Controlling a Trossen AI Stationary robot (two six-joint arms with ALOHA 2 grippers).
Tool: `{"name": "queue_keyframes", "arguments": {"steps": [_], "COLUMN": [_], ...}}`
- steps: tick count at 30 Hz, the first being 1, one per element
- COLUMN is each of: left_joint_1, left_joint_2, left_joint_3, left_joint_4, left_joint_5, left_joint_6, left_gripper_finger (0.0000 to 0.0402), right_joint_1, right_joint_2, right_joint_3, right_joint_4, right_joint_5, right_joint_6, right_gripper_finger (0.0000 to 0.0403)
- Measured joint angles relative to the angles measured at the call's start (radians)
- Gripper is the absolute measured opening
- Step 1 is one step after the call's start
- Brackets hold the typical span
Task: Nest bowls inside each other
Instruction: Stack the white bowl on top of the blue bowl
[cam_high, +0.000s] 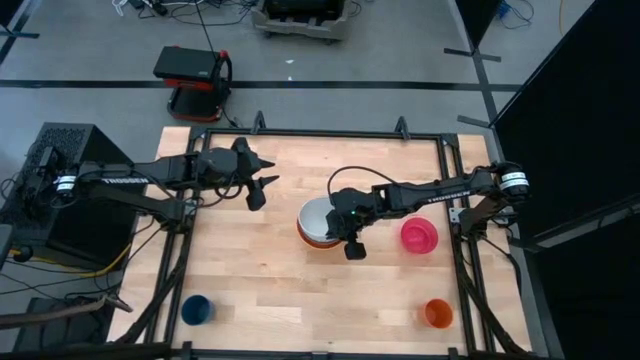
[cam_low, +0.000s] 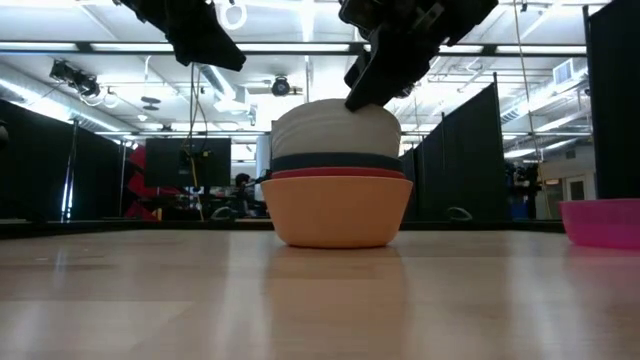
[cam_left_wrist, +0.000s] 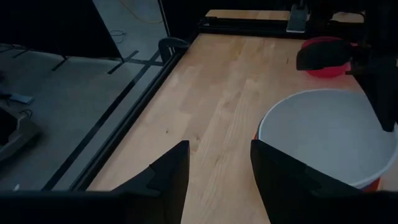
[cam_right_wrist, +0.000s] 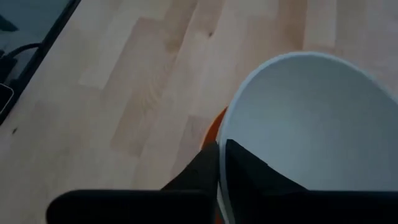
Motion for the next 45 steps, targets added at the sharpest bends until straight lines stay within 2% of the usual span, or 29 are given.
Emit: {"name": "queue_keyframes", "arguments": {"steps": [6,18,35,45], "left_joint_1": [0.0,0.0,0.0,0.0], "left_joint_2": [0.0,0.0,0.0,0.001], "left_joint_3": [0.0,0.0,0.0,0.0], "left_joint_4": [0.0,0.0,0.0,0.0], "left_joint_5": [0.0,0.0,0.0,0.0], "left_joint_6": [0.0,0.0,0.0,0.0], "left_gripper_finger": [0.0158,0.0158,0.0158,0.0158], "right_joint_1": [0.0,0.027,0.053,0.051], "right_joint_2": [-0.001,-0.001,0.001,0.034], "right_joint_3": [0.0,0.0,0.0,-0.002], "right_joint_4": [-0.008,-0.028,-0.027,-0.002], "right_joint_5": [-0.013,0.117,0.178,0.169], "right_joint_6": [-0.003,-0.028,-0.02,-0.015], "right_gripper_finger": [0.0002,0.0001,0.0,0.0]}}
